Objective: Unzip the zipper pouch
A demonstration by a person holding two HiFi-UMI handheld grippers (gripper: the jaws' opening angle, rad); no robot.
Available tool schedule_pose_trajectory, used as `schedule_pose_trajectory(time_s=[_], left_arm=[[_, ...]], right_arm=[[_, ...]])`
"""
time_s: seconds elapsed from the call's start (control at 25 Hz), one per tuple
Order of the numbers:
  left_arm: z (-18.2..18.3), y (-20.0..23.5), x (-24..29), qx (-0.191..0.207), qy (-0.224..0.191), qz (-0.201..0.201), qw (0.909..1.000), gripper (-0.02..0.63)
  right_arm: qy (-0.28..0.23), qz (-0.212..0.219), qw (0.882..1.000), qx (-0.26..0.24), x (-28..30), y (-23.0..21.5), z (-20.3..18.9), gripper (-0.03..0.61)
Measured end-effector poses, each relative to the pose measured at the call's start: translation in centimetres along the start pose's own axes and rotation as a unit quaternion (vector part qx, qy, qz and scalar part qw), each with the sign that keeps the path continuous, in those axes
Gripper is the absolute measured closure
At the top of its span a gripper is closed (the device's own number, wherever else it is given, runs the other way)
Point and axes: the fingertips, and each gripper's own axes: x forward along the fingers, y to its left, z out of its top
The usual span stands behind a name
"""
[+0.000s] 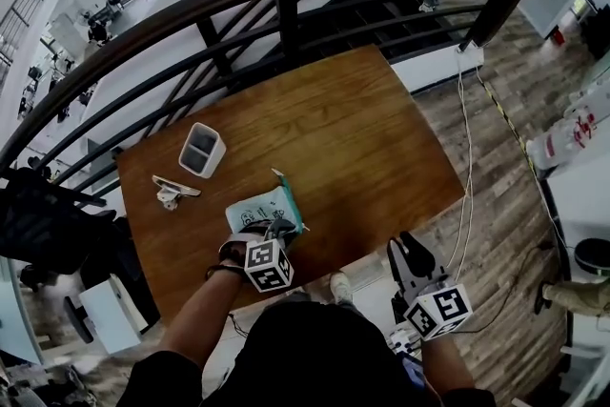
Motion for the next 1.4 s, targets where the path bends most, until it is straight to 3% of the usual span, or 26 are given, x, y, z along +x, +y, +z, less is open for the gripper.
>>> schedule_pose_trajectory(time_s=[0.24, 0.4, 0.52, 0.72, 0.8, 0.88, 0.96, 1.08, 1.2, 1.28, 1.4], left_arm=[[2.5, 1.3, -1.9, -0.047, -0.065, 0.018, 0.9966, 0.565], [3.7, 1.9, -4.0, -0.106, -0.120, 0.012, 0.9871, 0.565], [5.0, 2.0, -6.5, -0.153, -0.178, -0.013, 0.9721, 0.566], [7.4, 2.7, -12.1, -0.222, -0.286, -0.052, 0.9307, 0.574], [7.7, 2.9, -13.8, -0.230, -0.311, -0.053, 0.9206, 0.575], [8.0, 3.0, -15.1, -0.228, -0.324, -0.052, 0.9166, 0.575], [8.2, 2.9, -16.0, -0.220, -0.325, -0.047, 0.9186, 0.575], [7.6, 2.6, -16.7, -0.209, -0.311, -0.034, 0.9266, 0.575], [6.3, 2.5, -17.0, -0.223, -0.308, -0.027, 0.9245, 0.575], [5.6, 2.2, -17.3, -0.235, -0.308, -0.027, 0.9217, 0.575], [5.1, 1.3, -17.6, -0.243, -0.305, -0.037, 0.9201, 0.575]], right_arm=[[0.004, 0.013, 1.000, -0.008, 0.6, 0.7, -0.2, 0.480], [0.019, 0.026, 0.999, -0.043, 1.6, 1.0, -0.5, 0.480], [0.032, 0.045, 0.996, -0.063, 2.7, 1.3, -0.7, 0.480], [0.040, 0.089, 0.992, -0.083, 4.6, 2.7, 0.4, 0.480], [0.040, 0.114, 0.988, -0.096, 5.4, 3.7, 0.8, 0.480], [0.044, 0.141, 0.982, -0.122, 6.2, 4.9, 0.9, 0.479], [0.053, 0.169, 0.970, -0.166, 6.9, 6.2, 0.8, 0.472], [0.074, 0.220, 0.943, -0.240, 7.7, 8.8, 0.4, 0.460], [0.093, 0.261, 0.915, -0.292, 8.6, 11.4, -0.3, 0.459], [0.105, 0.278, 0.888, -0.350, 9.3, 12.7, -1.4, 0.456], [0.120, 0.309, 0.834, -0.441, 10.5, 14.3, -3.2, 0.418]])
